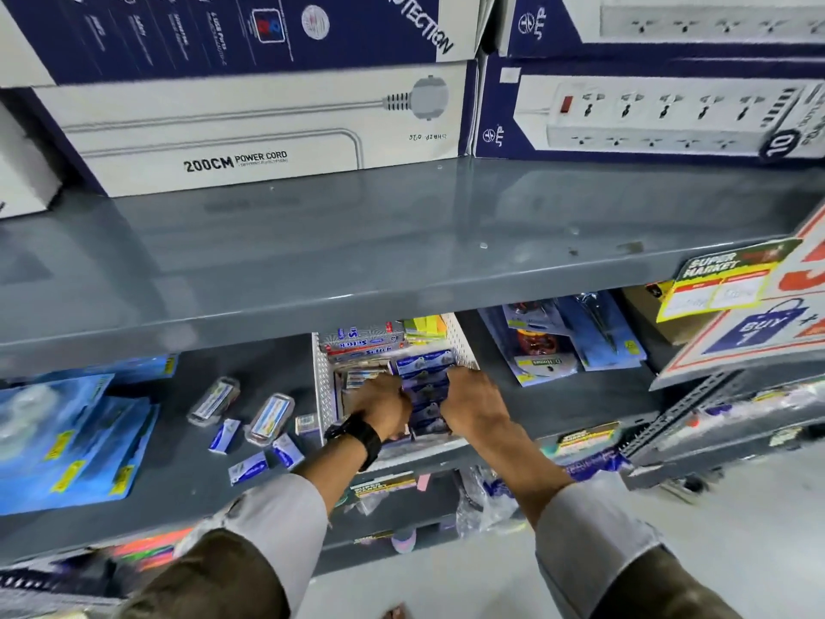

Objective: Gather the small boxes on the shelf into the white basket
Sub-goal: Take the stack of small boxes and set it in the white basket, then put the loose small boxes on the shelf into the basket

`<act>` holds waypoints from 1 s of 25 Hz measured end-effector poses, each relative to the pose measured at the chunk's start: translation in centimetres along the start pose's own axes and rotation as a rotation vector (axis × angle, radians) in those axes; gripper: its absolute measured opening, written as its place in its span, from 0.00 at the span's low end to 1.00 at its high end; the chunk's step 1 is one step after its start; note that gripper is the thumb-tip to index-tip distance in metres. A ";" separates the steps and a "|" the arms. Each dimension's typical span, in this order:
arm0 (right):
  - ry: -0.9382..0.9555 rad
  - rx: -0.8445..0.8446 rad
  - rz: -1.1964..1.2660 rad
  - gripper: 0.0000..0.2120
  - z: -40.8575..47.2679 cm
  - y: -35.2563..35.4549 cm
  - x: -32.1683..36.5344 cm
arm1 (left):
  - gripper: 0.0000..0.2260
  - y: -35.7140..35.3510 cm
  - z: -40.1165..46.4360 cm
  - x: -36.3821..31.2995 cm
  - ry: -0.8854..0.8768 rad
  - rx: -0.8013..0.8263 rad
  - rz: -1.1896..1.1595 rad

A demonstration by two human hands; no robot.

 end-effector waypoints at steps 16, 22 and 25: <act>0.780 -0.314 -0.196 0.22 -9.0 -7.4 10.0 | 0.34 8.4 -10.5 28.2 0.044 -0.418 0.390; 0.892 -0.256 -0.413 0.24 -3.8 -9.3 16.7 | 0.31 6.4 -7.8 28.2 0.031 -0.419 0.425; 0.942 -0.183 -0.492 0.29 -0.2 -9.7 19.3 | 0.30 7.1 -6.1 27.5 -0.014 -0.390 0.451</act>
Point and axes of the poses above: each hand's wrist, its own z-axis towards the middle knuckle, its own y-axis out of the back of the hand, x = y × z, the point moved 1 cm from there along z, towards the middle knuckle, and after that the axes turned 4 degrees about -z, right-handed, at the moved point
